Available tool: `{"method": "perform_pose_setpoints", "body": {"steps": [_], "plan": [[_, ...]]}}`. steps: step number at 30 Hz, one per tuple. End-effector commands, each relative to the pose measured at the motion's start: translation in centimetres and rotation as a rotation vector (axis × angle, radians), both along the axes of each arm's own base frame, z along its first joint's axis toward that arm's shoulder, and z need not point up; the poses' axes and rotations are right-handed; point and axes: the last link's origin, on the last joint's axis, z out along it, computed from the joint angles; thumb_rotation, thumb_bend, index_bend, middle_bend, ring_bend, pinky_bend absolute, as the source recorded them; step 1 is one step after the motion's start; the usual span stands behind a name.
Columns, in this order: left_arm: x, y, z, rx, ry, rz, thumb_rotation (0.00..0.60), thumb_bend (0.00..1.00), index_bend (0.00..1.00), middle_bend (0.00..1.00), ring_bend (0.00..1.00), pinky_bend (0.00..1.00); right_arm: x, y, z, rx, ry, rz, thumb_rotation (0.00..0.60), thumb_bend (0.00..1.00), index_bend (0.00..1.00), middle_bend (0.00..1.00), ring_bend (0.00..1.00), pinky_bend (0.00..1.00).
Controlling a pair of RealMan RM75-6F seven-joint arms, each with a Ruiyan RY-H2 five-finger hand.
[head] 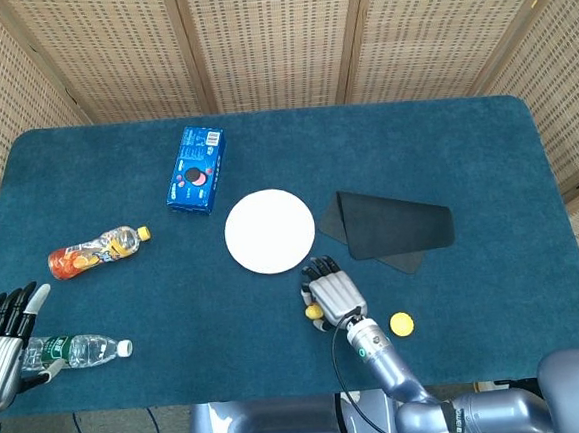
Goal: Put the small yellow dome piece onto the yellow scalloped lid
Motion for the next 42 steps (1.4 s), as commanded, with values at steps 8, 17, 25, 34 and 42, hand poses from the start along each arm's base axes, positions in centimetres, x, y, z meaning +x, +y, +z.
{"method": "perform_pose_setpoints", "body": {"steps": [8,17,25,34,42], "plan": [[0.1,-0.1,-0.1,0.001,0.007,-0.006,0.600,0.11,0.00,0.00,0.00,0.00,-3.2,0.3,4.4,-0.082,0.027,-0.044,0.600,0.21,0.53,0.17,0.00,0.00],[0.3,-0.2,0.0,0.009,0.008,-0.013,0.600,0.11,0.00,0.00,0.00,0.00,-6.7,1.7,5.7,-0.078,0.025,-0.105,0.600,0.21,0.53,0.17,0.00,0.00],[0.3,-0.1,0.1,0.010,0.005,-0.012,0.600,0.11,0.00,0.00,0.00,0.00,-7.9,2.4,6.6,-0.086,0.030,-0.113,0.600,0.21,0.53,0.17,0.00,0.00],[0.3,0.0,0.0,0.007,0.003,-0.009,0.600,0.11,0.00,0.00,0.00,0.00,-9.2,3.2,7.3,-0.089,0.052,-0.136,0.600,0.21,0.53,0.17,0.00,0.00],[0.4,0.0,0.1,0.010,0.000,-0.015,0.600,0.11,0.00,0.00,0.00,0.00,-10.2,3.6,7.5,-0.080,0.067,-0.156,0.600,0.21,0.53,0.17,0.00,0.00]]}}
